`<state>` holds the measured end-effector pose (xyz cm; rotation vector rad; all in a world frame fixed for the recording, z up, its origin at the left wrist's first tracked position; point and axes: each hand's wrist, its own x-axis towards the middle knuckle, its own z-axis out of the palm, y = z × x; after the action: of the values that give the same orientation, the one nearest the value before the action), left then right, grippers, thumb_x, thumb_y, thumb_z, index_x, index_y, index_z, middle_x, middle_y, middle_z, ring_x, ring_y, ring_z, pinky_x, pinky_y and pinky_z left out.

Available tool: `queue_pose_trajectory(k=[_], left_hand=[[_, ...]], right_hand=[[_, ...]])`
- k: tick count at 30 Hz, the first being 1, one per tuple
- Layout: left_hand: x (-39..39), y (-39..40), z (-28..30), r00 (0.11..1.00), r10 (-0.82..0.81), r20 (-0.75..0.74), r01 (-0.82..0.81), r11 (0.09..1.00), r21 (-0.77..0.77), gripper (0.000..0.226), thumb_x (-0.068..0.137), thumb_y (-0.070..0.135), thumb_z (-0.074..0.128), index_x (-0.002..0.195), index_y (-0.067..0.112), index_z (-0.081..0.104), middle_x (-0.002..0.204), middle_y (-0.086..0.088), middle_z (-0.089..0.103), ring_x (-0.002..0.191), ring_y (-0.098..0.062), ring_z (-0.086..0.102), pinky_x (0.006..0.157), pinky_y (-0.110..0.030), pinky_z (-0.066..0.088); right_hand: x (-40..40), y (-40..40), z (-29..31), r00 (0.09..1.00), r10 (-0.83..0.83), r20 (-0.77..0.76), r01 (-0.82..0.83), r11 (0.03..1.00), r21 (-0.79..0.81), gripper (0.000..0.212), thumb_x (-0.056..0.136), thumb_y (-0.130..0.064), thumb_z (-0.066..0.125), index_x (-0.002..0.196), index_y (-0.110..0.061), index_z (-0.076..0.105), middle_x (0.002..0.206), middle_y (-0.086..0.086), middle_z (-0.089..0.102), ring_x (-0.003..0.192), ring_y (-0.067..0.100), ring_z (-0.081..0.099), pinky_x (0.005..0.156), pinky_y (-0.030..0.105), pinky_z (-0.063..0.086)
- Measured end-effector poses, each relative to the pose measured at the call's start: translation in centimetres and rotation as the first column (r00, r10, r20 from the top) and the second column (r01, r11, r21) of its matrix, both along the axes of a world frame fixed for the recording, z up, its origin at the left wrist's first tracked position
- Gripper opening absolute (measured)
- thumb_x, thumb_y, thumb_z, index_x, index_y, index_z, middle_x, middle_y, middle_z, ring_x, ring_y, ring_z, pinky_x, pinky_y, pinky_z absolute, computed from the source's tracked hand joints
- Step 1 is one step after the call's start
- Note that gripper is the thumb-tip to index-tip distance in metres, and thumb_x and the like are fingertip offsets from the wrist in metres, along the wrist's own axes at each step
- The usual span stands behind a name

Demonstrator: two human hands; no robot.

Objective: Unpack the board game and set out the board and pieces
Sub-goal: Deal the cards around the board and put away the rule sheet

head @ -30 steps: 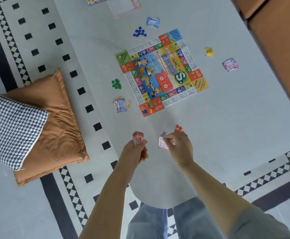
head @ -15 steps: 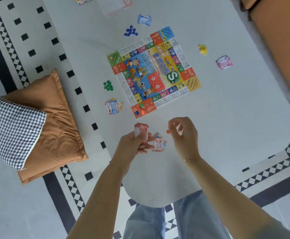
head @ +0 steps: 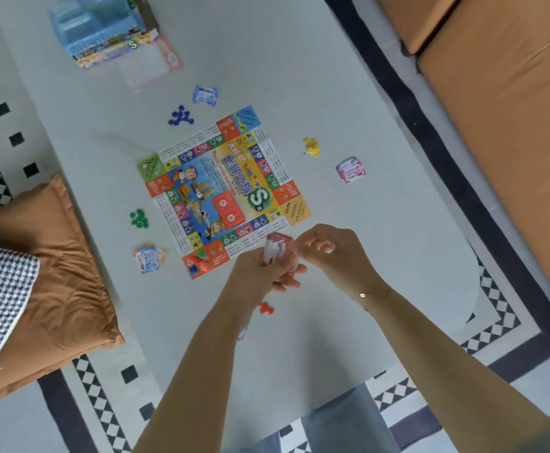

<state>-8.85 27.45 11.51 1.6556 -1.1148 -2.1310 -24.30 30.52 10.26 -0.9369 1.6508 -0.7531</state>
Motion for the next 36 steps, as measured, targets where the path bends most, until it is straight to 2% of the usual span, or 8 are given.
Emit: queue_pose_trajectory(k=[3, 7, 15, 19, 24, 30, 34, 36], left_hand=[[-2.7, -1.1, -0.1, 0.998, -0.055, -0.031, 0.056, 0.998, 0.010, 0.015, 0.092, 0.023, 0.059, 0.101, 0.014, 0.067, 0.089, -0.004, 0.075, 0.071, -0.014, 0.071, 0.064, -0.019, 0.054], [-5.6, -2.3, -0.2, 0.995, 0.007, -0.102, 0.006, 0.992, 0.125, 0.023, 0.100, 0.020, 0.044, 0.112, 0.012, 0.062, 0.094, -0.008, 0.074, 0.076, -0.018, 0.071, 0.071, -0.024, 0.057], [-9.7, -4.5, -1.7, 0.997, 0.071, 0.034, -0.072, 0.997, 0.030, 0.011, 0.091, 0.018, 0.061, 0.088, 0.014, 0.071, 0.075, -0.003, 0.074, 0.069, -0.017, 0.072, 0.064, -0.024, 0.057], [-10.3, -5.4, -3.1, 0.985, 0.165, 0.055, -0.167, 0.986, 0.024, 0.010, 0.091, 0.019, 0.062, 0.092, 0.015, 0.071, 0.084, -0.002, 0.075, 0.074, -0.018, 0.073, 0.063, -0.022, 0.056], [-10.1, -6.9, -4.5, 0.979, 0.183, 0.089, -0.186, 0.982, 0.029, 0.009, 0.089, 0.019, 0.064, 0.092, 0.012, 0.069, 0.083, -0.002, 0.076, 0.066, -0.013, 0.071, 0.057, -0.018, 0.052], [-10.2, -7.8, -5.8, 0.983, 0.162, 0.085, -0.167, 0.984, 0.059, 0.010, 0.088, 0.018, 0.064, 0.090, 0.010, 0.068, 0.080, -0.002, 0.075, 0.056, -0.007, 0.066, 0.051, -0.015, 0.049], [-9.5, -8.1, -6.0, 0.985, 0.173, 0.023, -0.174, 0.979, 0.102, 0.010, 0.090, 0.015, 0.061, 0.094, 0.008, 0.065, 0.076, -0.001, 0.073, 0.053, -0.005, 0.059, 0.055, -0.016, 0.047], [-8.9, -8.1, -5.7, 0.983, 0.180, -0.014, -0.177, 0.977, 0.122, 0.008, 0.090, 0.014, 0.060, 0.093, 0.007, 0.064, 0.075, -0.001, 0.072, 0.052, -0.005, 0.059, 0.055, -0.016, 0.047]], right_hand=[[-2.7, -0.8, -0.5, 0.998, -0.039, 0.045, 0.038, 0.999, 0.019, 0.005, 0.081, -0.019, 0.072, 0.076, -0.018, 0.071, 0.075, -0.004, 0.069, 0.069, 0.007, 0.057, 0.067, 0.019, 0.044], [-5.9, -1.8, -0.9, 0.988, -0.099, 0.115, 0.095, 0.995, 0.033, 0.006, 0.081, -0.018, 0.072, 0.078, -0.013, 0.072, 0.079, 0.004, 0.072, 0.074, 0.014, 0.062, 0.071, 0.024, 0.048], [-10.1, -3.8, -2.3, 0.974, -0.163, 0.157, 0.154, 0.985, 0.072, 0.011, 0.081, -0.015, 0.072, 0.082, -0.005, 0.072, 0.078, 0.008, 0.070, 0.062, 0.005, 0.059, 0.065, 0.012, 0.046], [-11.9, -5.4, -4.8, 0.975, -0.214, 0.065, 0.209, 0.975, 0.079, 0.016, 0.082, -0.019, 0.072, 0.082, -0.003, 0.072, 0.079, 0.009, 0.070, 0.062, 0.005, 0.058, 0.065, 0.016, 0.046], [-14.9, -9.1, -10.5, 0.921, -0.268, -0.282, 0.285, 0.958, 0.020, 0.018, 0.083, -0.028, 0.069, 0.079, -0.010, 0.071, 0.078, 0.002, 0.070, 0.066, 0.012, 0.059, 0.069, 0.028, 0.046], [-15.2, -11.3, -14.5, 0.844, -0.093, -0.529, 0.112, 0.994, 0.004, 0.018, 0.088, -0.037, 0.059, 0.084, -0.020, 0.064, 0.091, -0.008, 0.064, 0.082, 0.011, 0.061, 0.069, 0.032, 0.049], [-14.7, -11.4, -13.8, 0.784, -0.128, -0.608, 0.102, 0.992, -0.077, 0.023, 0.085, -0.032, 0.063, 0.099, -0.017, 0.054, 0.105, -0.002, 0.052, 0.087, 0.013, 0.054, 0.061, 0.031, 0.046], [-13.5, -11.9, -11.9, 0.827, -0.211, -0.520, 0.131, 0.974, -0.187, 0.023, 0.083, -0.029, 0.066, 0.099, -0.016, 0.055, 0.104, -0.002, 0.053, 0.088, 0.009, 0.053, 0.062, 0.027, 0.042]])
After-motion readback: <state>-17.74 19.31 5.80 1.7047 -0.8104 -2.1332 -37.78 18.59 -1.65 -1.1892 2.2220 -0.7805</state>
